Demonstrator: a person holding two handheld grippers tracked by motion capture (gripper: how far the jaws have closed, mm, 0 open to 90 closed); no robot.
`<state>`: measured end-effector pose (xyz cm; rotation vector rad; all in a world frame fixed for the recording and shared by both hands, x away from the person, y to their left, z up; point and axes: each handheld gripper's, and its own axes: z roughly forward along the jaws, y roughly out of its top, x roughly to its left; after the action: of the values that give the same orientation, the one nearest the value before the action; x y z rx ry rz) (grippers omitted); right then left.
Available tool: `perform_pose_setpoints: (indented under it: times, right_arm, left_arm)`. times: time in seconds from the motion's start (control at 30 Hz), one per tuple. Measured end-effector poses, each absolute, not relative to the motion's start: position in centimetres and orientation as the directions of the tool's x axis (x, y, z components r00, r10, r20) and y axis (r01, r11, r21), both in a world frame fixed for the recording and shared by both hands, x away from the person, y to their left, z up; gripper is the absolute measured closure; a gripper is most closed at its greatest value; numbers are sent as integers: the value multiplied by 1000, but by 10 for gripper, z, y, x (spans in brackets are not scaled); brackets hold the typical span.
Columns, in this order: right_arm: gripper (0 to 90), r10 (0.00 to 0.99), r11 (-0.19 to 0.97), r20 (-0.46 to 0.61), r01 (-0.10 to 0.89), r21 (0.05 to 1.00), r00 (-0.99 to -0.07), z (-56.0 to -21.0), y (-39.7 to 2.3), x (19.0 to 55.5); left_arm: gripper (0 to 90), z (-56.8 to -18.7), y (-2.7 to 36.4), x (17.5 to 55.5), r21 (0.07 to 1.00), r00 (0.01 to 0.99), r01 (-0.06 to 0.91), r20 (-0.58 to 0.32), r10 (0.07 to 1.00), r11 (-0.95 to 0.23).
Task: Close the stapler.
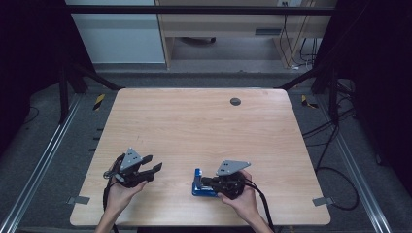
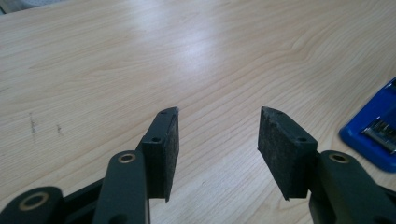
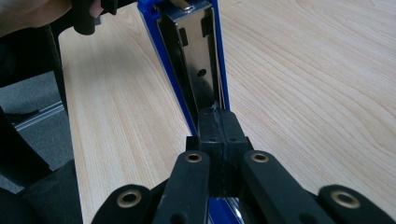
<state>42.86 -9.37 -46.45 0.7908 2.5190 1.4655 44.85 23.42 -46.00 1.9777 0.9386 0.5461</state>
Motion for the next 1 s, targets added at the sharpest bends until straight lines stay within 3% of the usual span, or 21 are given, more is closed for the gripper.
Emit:
perform_pose_setpoints:
  times: [0.37, 0.53, 0.8, 1.0]
  right_arm:
    - [900, 497, 380, 160, 380, 843, -853, -463, -99, 429]
    - [900, 515, 369, 157, 384, 847, -843, -461, -106, 430]
    - [900, 542, 326, 160, 382, 865, -825, -452, -119, 432]
    - [900, 555, 300, 159, 374, 878, -817, -444, -123, 432]
  left_arm:
    - [350, -461, 240, 450, 851, 563, 410, 46, 825, -327]
    - [305, -461, 244, 450, 841, 536, 462, -11, 844, -282]
    - [403, -461, 253, 448, 849, 489, 462, -4, 872, -256]
    - [415, -463, 255, 448, 851, 487, 452, 16, 873, -268]
